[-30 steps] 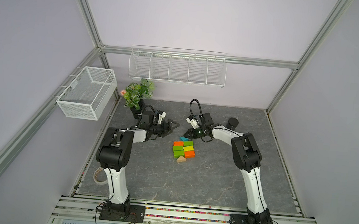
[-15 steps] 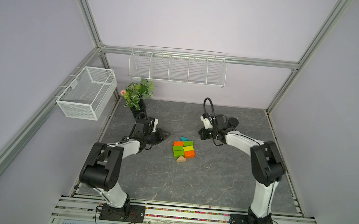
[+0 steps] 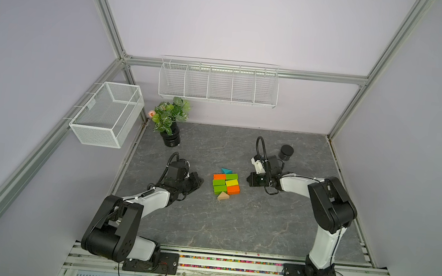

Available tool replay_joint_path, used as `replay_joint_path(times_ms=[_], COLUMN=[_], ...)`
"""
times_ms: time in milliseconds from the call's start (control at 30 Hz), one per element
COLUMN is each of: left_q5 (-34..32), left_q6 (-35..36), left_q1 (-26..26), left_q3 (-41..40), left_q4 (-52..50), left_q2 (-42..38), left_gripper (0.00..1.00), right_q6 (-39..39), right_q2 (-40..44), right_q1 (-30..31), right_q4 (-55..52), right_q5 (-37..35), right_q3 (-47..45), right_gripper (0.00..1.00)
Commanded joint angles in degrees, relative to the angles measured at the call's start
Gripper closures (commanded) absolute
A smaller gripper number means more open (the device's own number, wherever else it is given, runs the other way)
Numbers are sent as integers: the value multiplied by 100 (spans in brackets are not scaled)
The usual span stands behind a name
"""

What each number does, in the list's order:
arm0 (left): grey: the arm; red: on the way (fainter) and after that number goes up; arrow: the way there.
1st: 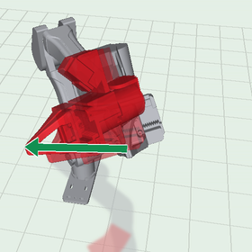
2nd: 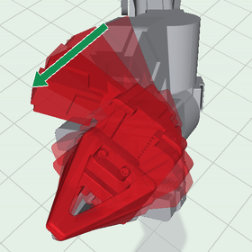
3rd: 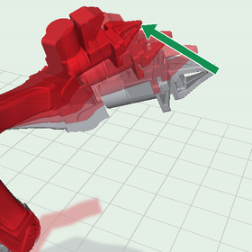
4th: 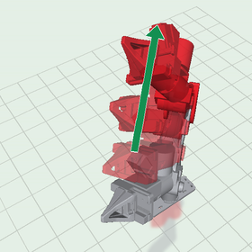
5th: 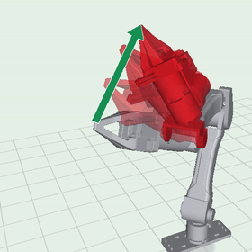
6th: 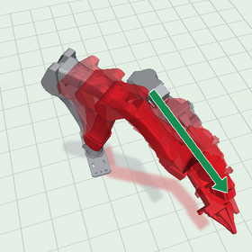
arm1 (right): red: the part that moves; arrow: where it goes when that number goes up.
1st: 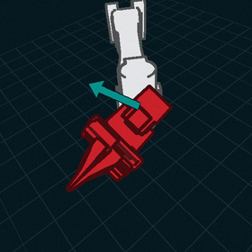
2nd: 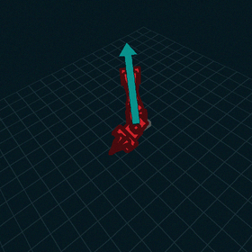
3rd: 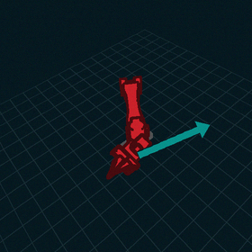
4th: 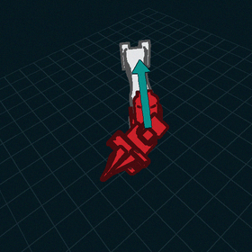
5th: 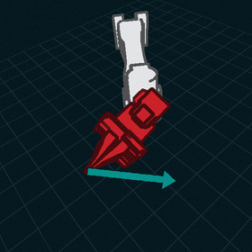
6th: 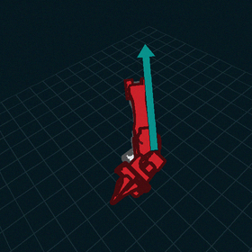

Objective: Assemble a piece of candy with building blocks
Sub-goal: Adjust the building block at the center of the board.

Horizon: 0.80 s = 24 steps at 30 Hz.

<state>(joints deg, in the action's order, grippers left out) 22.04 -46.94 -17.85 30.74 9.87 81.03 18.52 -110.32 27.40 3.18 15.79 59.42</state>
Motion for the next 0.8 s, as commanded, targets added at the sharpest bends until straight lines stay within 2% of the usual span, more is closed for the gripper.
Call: replay_joint_path(times_ms=[0, 200, 500, 767], left_q5=[-259, 24, 214, 309], left_q6=[-190, -471, -712, -765], left_q1=[-124, -193, -311, -473], left_q3=[141, 160, 316, 619], left_q4=[72, 647, 1313, 1362], left_q2=[262, 1007, 1766, 2051], left_gripper=[100, 100, 100, 100], right_q6=[280, 318, 205, 174], right_q2=[-36, -308, -141, -25], right_q1=[131, 239, 327, 362], right_q4=[178, 239, 68, 2], right_q5=[90, 248, 161, 160], right_q3=[-234, -72, -60, -69], right_gripper=[93, 93, 93, 93])
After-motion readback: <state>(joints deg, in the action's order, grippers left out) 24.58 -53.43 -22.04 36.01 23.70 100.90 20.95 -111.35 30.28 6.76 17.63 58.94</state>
